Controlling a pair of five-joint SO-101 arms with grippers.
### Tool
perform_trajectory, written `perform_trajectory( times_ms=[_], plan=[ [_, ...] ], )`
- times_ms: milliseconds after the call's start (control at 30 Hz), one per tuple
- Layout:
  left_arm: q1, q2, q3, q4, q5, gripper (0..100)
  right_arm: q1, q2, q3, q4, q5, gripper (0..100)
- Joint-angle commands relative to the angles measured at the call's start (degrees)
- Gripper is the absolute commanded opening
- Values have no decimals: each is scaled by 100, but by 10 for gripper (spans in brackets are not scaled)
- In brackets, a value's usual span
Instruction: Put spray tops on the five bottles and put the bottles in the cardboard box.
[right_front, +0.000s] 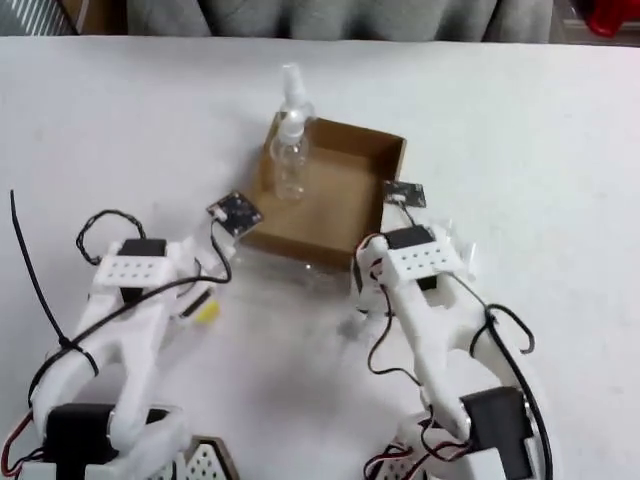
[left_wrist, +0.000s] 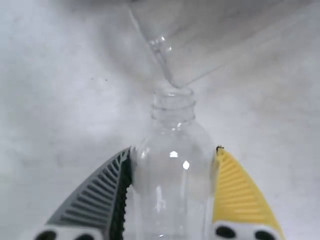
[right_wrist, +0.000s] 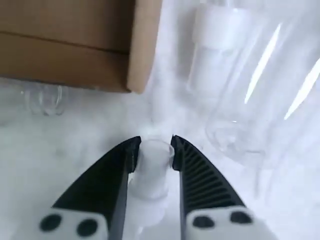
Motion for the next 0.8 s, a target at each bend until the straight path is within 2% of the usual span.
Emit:
perform_trajectory(
  times_ms=[0, 267, 367, 633, 767],
  plan=[
    [-13, -4, -290, -132, -53, 34, 215, -479, -220, 242, 352, 15],
    [-57, -48, -343, -114, 123, 28, 690, -1270, -325, 611, 422, 15],
    [-66, -321, -396, -62, 299, 25, 681, -1604, -492, 963, 800, 15],
    [-31, -2220, -440, 844, 343, 25, 1033, -2765, -1099, 1473, 2136, 15],
    [-22, -3196, -651, 1248, 527, 27, 1182, -3327, -1635, 1385, 2514, 15]
  ],
)
